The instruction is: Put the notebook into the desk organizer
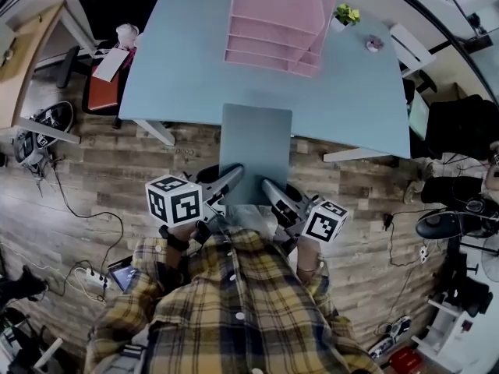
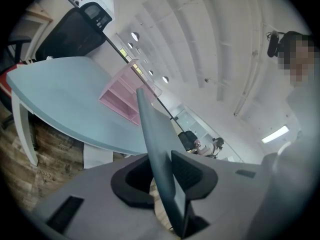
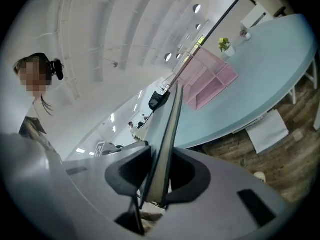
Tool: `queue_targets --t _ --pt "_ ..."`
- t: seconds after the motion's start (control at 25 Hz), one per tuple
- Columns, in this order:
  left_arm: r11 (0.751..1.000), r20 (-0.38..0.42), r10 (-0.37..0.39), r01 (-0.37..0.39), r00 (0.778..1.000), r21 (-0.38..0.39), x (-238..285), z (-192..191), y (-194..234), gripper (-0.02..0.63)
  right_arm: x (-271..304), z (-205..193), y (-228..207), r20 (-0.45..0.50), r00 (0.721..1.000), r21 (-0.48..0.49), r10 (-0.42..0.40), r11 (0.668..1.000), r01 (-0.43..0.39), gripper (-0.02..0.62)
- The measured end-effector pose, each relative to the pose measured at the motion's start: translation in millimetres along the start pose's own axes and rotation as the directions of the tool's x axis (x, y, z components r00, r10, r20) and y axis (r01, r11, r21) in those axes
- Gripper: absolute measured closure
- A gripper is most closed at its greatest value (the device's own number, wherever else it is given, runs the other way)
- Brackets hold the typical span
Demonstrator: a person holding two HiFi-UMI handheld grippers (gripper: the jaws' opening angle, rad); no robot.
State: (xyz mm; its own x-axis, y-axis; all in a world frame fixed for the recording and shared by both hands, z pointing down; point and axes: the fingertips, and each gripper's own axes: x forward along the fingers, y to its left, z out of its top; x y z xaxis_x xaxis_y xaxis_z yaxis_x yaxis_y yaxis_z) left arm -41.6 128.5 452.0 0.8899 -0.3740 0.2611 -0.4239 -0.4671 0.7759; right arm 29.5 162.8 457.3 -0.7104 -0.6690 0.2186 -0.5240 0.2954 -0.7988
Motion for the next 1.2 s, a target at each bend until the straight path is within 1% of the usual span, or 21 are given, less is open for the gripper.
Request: queue_targets --t 0.28,0.52,0.64,0.84,1.2 --pt "0.999 0.036 0.039 -0.039 0.999 -0.015 46 57 31 0.499 41 63 -38 -0.027 0.999 0.003 0.038 0.999 -0.038 0.492" --pt "0.998 0.078 0.066 -0.063 0.995 -0.031 88 111 44 0.499 67 127 -62 -0.06 0.995 -0.003 0.073 0.997 -0.074 0.494" --pt "0.997 0.095 0.077 -0.074 0.993 -0.036 104 130 48 0.499 76 150 -71 -0.076 0.993 -0.005 0.089 0.996 -0.089 0.495" --pt "0.994 0.117 0.101 -0.095 0.988 -0.056 125 147 58 0.497 87 174 -88 -0.1 0.989 0.005 0.109 0.994 -0.109 0.495" --pt "0.992 0.131 0.115 -0.107 0.985 -0.07 136 164 68 0.497 101 191 -97 -0.114 0.986 0.007 0.119 0.993 -0.119 0.495"
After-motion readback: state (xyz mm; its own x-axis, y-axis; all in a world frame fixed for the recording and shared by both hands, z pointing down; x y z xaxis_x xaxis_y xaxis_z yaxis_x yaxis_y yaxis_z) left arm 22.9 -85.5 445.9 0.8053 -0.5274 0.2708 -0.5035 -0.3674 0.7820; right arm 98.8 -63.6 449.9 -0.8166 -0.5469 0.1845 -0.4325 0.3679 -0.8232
